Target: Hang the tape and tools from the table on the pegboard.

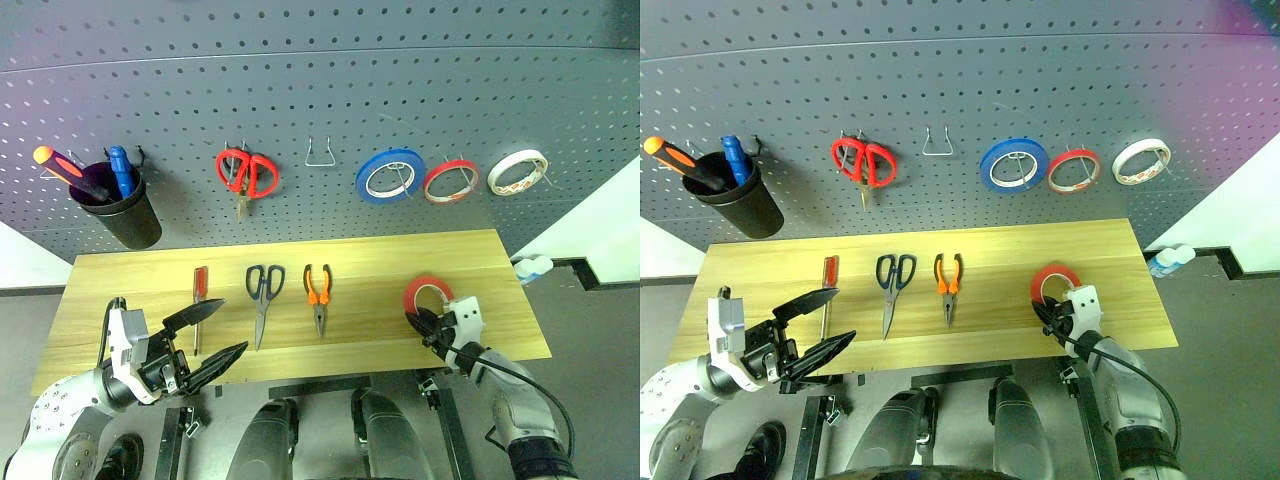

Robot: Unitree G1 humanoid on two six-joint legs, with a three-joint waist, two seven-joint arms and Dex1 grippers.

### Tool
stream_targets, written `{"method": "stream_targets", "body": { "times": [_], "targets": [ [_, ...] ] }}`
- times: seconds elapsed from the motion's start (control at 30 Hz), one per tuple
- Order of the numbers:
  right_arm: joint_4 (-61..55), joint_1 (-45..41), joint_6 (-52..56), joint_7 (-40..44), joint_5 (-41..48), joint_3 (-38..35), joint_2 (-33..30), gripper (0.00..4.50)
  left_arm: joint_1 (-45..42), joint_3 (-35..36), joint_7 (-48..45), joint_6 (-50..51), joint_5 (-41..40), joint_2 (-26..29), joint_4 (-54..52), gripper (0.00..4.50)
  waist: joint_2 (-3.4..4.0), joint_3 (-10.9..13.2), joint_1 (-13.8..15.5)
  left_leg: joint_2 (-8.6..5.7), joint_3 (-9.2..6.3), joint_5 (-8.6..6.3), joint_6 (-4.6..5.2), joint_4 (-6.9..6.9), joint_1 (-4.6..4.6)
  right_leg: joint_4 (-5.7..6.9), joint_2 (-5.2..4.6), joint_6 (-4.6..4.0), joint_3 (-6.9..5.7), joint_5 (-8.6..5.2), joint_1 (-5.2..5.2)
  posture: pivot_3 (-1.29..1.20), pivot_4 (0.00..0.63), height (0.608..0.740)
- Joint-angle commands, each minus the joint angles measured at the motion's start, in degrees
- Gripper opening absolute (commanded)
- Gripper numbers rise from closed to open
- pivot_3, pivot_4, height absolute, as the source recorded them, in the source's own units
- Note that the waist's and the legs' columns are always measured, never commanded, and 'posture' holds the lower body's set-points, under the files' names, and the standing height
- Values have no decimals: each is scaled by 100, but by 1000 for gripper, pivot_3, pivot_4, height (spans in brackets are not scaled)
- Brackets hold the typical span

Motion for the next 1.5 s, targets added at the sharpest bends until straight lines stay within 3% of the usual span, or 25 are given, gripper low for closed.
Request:
{"method": "stream_targets", "body": {
  "times": [0.03,0.67,1.13,1.5],
  "targets": [
    [-529,148,-150,-137,534,-402,218,706,-23,75,-188,-245,-13,-16,119,4500,1,1,1,0,0,0,0,0,-2,0,-1,0,0,0,-3,-7,245,738],
    [-1173,128,-411,-496,1421,-958,653,706,-363,181,-400,-670,-323,-366,409,4500,9,-1,-17,0,2,0,-1,1,-3,6,-3,13,0,9,-7,-27,235,738],
    [-1468,-164,-841,-1044,1200,-1069,624,706,-657,121,-405,-930,-376,-736,550,4500,10,-3,-40,-3,5,3,-3,10,3,34,0,21,-1,14,-9,-38,228,738],
    [-2543,-63,-826,-1578,915,-651,759,706,-745,77,-395,-903,-353,-726,621,4500,9,-3,-45,-4,6,11,-15,22,16,73,5,22,-1,13,-10,-56,226,738]
  ]
}}
